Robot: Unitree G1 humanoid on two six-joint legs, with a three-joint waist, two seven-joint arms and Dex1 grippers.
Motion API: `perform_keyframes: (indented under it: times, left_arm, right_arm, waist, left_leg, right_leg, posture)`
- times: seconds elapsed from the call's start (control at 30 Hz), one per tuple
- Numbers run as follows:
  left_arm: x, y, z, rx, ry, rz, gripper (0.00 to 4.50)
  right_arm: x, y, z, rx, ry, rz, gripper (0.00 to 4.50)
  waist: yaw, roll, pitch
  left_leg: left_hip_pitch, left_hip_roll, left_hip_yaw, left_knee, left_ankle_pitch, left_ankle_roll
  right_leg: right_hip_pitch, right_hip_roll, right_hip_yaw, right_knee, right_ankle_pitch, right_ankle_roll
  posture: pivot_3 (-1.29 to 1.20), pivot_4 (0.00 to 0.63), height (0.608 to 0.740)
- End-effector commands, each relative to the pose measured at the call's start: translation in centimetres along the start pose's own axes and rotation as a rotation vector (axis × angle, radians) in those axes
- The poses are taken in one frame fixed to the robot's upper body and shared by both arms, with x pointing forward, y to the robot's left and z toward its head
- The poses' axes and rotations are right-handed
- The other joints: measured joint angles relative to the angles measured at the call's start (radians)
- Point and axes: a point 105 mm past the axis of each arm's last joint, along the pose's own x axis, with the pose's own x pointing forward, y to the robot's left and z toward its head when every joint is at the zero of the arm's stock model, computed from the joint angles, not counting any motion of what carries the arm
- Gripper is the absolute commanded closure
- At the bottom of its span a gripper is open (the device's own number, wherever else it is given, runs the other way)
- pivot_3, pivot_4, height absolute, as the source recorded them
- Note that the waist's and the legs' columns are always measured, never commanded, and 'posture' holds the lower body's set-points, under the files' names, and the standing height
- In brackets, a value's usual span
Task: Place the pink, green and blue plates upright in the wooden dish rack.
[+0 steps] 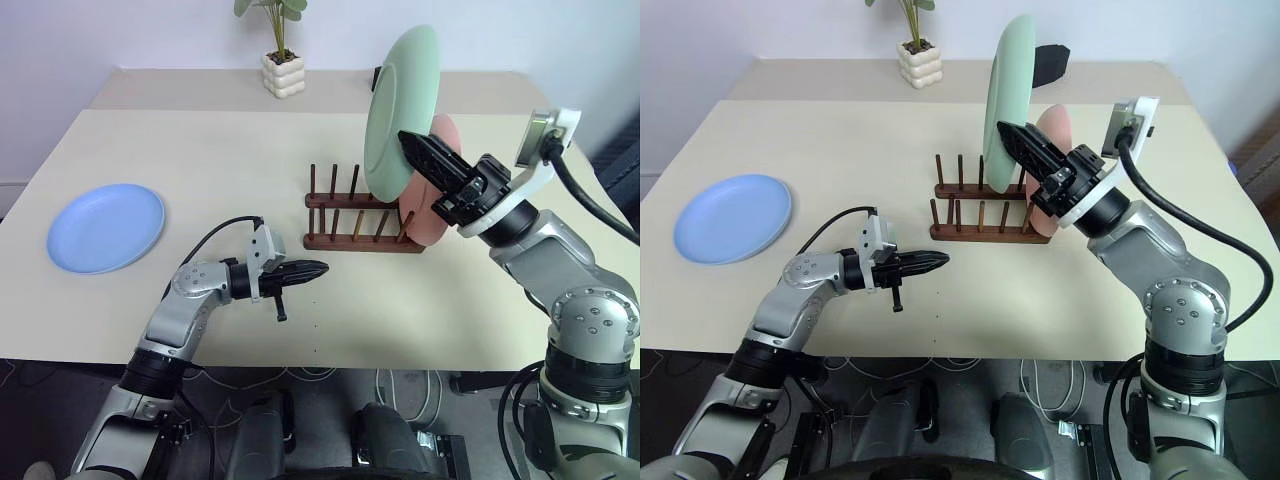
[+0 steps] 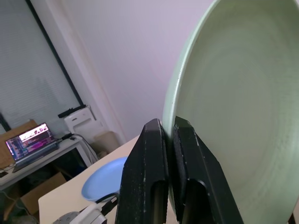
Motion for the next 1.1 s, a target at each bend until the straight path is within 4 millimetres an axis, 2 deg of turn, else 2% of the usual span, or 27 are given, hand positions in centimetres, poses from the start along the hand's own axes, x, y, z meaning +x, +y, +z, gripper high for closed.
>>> perform_keyframes:
  times: [0.03, 0.43, 0.8, 0.9, 1.0, 1.1]
  left_arm:
    - [-0.1, 0.2, 1.4, 0.043, -0.035, 0.006, 4.50]
    - [-0.1, 0.2, 1.8, 0.050, -0.046, 0.008, 4.50]
    - [-0.2, 0.1, 1.6, 0.049, -0.048, 0.009, 4.50]
    - [-0.3, 0.1, 1.4, 0.047, -0.047, 0.011, 4.50]
    - [-0.3, 0.1, 1.4, 0.045, -0.046, 0.012, 4.50]
    - [-0.3, 0.2, 1.4, 0.045, -0.046, 0.012, 4.50]
  right_arm:
    - [0.1, 0.3, 0.0, 0.011, -0.011, 0.014, 4.42]
    - [-0.7, -1.5, -1.6, 0.060, 0.027, -0.055, 4.42]
    - [-1.1, -2.1, -2.2, 0.082, 0.044, -0.074, 4.42]
    - [-1.1, -2.1, -2.3, 0.082, 0.048, -0.072, 3.47]
    - [-1.0, -2.1, -2.3, 0.074, 0.050, -0.069, 2.10]
    - [-1.0, -2.1, -2.1, 0.049, 0.048, -0.077, 0.51]
  waist:
    - [0.000, 0.000, 0.000]
    - [0.001, 0.000, 0.000]
    - [0.001, 0.000, 0.000]
    - [0.001, 0.000, 0.000]
    - [0.001, 0.000, 0.000]
    - [0.001, 0.000, 0.000]
  left_leg:
    - [0.000, 0.000, 0.000, 0.000, 0.000, 0.000]
    - [0.000, 0.000, 0.000, 0.000, 0.000, 0.000]
    - [0.000, 0.000, 0.000, 0.000, 0.000, 0.000]
    - [0.000, 0.000, 0.000, 0.000, 0.000, 0.000]
    - [0.000, 0.000, 0.000, 0.000, 0.000, 0.000]
    - [0.000, 0.000, 0.000, 0.000, 0.000, 0.000]
  right_leg:
    - [0.000, 0.000, 0.000, 0.000, 0.000, 0.000]
    - [0.000, 0.000, 0.000, 0.000, 0.000, 0.000]
    - [0.000, 0.000, 0.000, 0.000, 0.000, 0.000]
    - [0.000, 0.000, 0.000, 0.000, 0.000, 0.000]
    - [0.000, 0.000, 0.000, 0.000, 0.000, 0.000]
    - [0.000, 0.000, 0.000, 0.000, 0.000, 0.000]
  posture:
    - [0.00, 0.150, 0.732]
    - [0.00, 0.150, 0.732]
    - [0.00, 0.150, 0.732]
    - [0.00, 0.150, 0.732]
    - [0.00, 0.150, 0.732]
    - [0.00, 0.150, 0.732]
